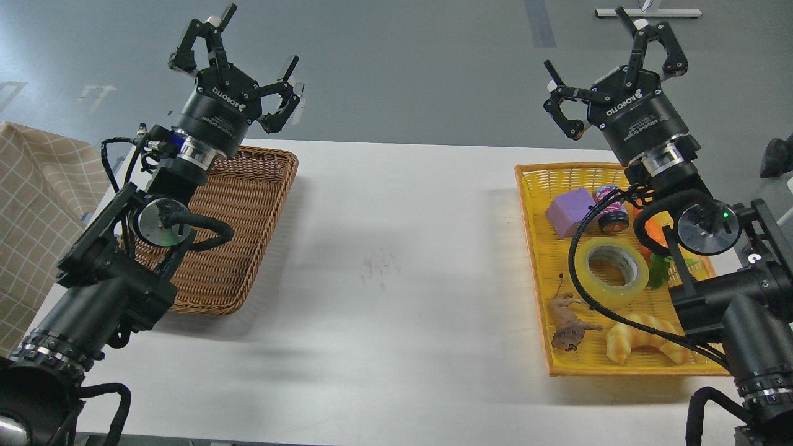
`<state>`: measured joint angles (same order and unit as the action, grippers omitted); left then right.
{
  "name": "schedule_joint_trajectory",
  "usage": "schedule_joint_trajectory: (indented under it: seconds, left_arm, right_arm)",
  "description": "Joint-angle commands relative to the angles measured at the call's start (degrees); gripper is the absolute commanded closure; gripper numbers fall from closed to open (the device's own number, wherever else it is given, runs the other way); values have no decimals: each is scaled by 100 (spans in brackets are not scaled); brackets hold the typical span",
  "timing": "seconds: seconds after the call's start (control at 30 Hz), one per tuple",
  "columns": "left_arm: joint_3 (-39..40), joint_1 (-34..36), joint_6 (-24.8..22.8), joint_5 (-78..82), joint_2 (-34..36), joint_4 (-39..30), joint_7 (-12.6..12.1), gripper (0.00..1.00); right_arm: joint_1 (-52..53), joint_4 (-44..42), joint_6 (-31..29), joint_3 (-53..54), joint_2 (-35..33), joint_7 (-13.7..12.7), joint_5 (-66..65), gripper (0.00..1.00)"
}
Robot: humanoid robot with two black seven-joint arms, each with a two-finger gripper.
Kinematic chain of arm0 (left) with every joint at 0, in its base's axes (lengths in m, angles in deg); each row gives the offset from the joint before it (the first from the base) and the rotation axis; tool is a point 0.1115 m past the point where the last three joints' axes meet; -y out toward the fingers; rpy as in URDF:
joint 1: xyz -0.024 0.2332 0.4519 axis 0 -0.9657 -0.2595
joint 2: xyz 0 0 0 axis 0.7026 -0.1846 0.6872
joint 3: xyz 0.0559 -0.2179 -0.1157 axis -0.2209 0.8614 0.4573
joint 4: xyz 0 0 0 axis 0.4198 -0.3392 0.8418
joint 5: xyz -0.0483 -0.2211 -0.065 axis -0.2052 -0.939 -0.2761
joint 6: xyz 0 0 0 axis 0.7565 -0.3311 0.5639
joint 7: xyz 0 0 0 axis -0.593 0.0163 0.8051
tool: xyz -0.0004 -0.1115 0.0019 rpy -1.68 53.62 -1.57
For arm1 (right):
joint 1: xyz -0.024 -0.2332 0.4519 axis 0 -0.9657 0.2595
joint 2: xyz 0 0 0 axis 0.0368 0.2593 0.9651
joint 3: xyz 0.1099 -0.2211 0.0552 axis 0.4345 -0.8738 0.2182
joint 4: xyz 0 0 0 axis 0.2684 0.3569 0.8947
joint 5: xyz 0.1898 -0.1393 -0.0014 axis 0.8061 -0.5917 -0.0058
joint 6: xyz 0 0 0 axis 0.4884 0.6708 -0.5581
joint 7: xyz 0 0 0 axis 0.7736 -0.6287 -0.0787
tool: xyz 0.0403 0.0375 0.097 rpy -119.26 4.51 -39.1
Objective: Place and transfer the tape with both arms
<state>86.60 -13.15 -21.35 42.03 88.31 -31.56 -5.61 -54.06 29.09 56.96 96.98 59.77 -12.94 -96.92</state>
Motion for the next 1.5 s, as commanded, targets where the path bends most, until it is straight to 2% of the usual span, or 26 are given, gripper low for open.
schedule_joint_trajectory:
  seconds: [0.0, 1.17, 1.47]
  left_arm:
    - [-9, -5, 0, 15, -14, 1, 0, 2]
    - [-17, -5, 0, 15, -146, -8, 18, 2]
    - [-17, -5, 0, 24, -110, -8, 9, 2]
  right_arm:
    - [18, -11, 0, -7, -2, 8, -9, 0]
    - [36, -55, 0, -51, -195, 16, -150, 0]
    - [97, -3, 0, -306, -924, 16, -1817, 0]
